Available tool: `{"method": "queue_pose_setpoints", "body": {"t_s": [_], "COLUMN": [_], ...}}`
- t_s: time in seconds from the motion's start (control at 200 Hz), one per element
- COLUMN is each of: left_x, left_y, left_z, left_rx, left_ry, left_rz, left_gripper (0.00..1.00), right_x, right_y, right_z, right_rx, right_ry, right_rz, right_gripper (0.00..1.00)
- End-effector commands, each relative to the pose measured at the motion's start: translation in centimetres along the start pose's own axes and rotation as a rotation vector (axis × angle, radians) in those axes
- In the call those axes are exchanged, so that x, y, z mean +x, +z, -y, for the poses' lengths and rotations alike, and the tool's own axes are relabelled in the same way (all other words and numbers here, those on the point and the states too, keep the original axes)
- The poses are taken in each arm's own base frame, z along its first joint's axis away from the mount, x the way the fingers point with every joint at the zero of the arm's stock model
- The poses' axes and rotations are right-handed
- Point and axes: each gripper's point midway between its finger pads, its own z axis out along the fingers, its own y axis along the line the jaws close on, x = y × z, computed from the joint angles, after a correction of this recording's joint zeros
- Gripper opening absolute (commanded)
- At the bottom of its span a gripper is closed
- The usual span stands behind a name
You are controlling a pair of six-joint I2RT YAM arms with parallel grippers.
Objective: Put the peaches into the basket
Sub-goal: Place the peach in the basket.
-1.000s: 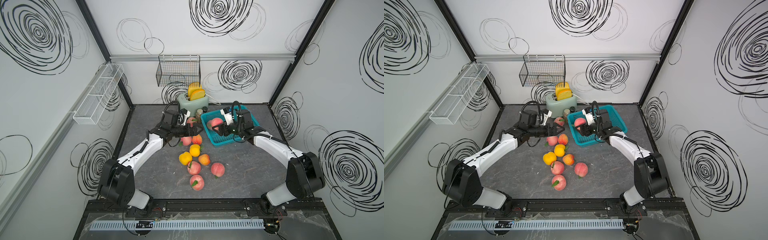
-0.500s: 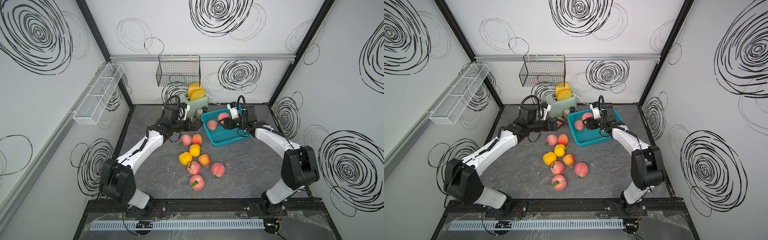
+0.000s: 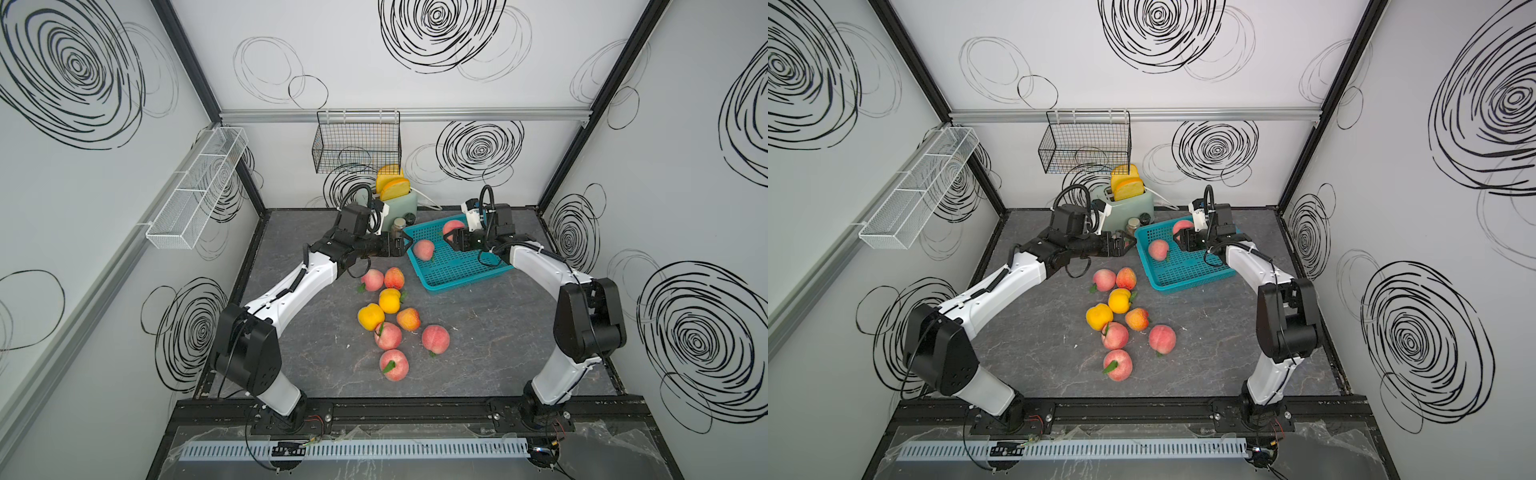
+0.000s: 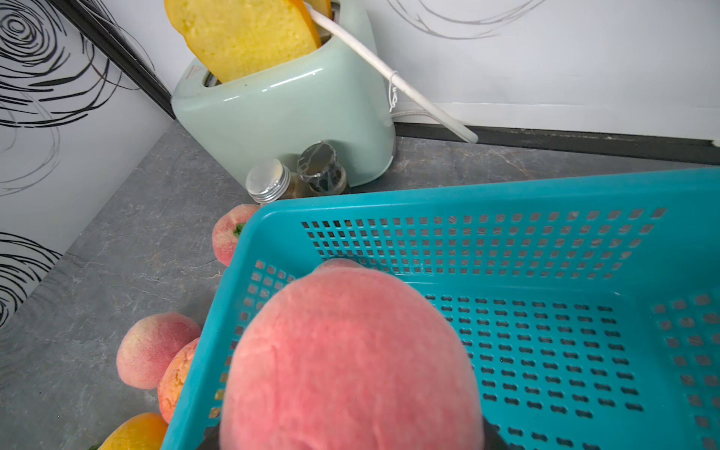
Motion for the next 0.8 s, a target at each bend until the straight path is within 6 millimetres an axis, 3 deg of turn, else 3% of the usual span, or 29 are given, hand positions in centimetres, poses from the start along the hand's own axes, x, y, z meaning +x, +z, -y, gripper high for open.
{"method": "queue_pose_setpoints", "body": {"t_s": [0.0, 0.53, 0.795], "left_x": [-1.8, -2.2, -1.8], "left_y": [0.4, 1.8, 2.0], "left_z": [0.8, 1.0, 0.7], "left_rx": [0.007, 0.008, 0.002], "left_ry": [0.041, 0.051, 0.046], "left_rz": [0.046, 0.047, 0.042], "left_gripper": [0.98, 0.98, 0.98], "right_x": [-0.8, -0.2, 1.2], "right_y": [0.2, 4.7, 6.2], "right_z": [0.8, 4.4, 5.9], "right_rx": [0.023, 0.115, 0.173], "right_ry": [-0.001, 0.007, -0.011], "right_rz": [0.008, -0.056, -0.111], "right_gripper": [0.65, 0.64, 0.64]}}
